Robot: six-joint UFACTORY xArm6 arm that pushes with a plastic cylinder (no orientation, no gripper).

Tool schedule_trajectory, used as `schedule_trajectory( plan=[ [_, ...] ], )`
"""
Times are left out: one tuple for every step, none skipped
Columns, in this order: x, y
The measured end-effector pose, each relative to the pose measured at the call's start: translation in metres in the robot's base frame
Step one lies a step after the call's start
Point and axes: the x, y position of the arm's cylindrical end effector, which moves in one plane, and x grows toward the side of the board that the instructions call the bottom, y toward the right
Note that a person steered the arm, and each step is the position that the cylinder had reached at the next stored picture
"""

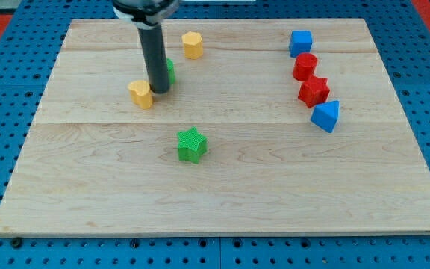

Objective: Place green circle and the heart vertical to each other

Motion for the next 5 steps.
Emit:
schedule_trajectory(
  plan=[
    [-0.027,-0.007],
    [-0.053,-0.012],
    [-0.087,-0.041],
    [-0.098,-0.003],
    [-0.07,0.02]
  ],
)
